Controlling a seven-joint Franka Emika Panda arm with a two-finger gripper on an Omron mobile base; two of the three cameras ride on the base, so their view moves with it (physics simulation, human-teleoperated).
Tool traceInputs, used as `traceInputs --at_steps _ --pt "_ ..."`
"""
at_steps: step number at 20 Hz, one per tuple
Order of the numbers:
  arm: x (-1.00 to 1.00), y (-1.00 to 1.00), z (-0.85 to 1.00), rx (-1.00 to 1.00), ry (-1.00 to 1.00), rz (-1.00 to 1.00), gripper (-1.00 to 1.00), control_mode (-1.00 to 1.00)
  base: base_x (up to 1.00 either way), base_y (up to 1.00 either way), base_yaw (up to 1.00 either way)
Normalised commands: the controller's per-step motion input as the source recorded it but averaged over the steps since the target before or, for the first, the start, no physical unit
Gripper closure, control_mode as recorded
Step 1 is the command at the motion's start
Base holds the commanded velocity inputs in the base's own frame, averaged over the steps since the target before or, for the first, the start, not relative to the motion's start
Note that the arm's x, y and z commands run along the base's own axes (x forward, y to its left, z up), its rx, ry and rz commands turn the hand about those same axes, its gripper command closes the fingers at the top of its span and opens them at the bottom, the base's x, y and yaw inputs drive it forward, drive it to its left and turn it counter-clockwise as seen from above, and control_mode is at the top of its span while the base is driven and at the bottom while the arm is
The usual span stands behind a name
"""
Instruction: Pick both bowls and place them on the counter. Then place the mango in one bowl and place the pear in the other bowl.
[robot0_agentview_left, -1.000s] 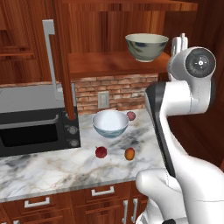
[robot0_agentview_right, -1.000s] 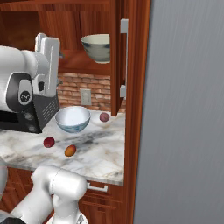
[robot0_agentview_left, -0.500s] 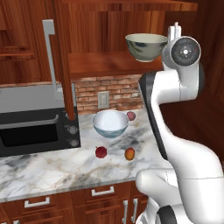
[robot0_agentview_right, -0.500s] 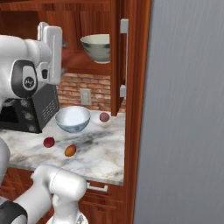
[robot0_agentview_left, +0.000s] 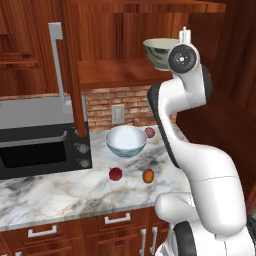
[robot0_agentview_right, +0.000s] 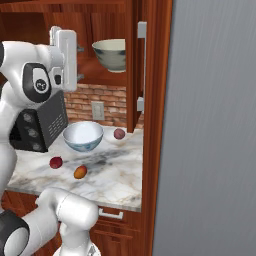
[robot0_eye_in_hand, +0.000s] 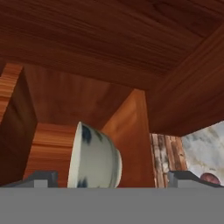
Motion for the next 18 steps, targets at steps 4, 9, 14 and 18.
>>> traceInputs --at_steps 4,9,14,18 --pt "0.46 0.00 0.00 0.00 0.01 0.00 -1.00 -1.00 0.00 0.00 0.00" --pt "0.37 0.00 0.00 0.04 0.01 0.00 -1.00 -1.00 0.00 0.00 0.00" --pt "0.35 -0.04 0.00 0.03 0.00 0.03 -1.00 -1.00 0.00 0.00 0.00" --pt "0.42 -0.04 0.00 0.02 0.00 0.04 -1.00 -1.00 0.00 0.00 0.00"
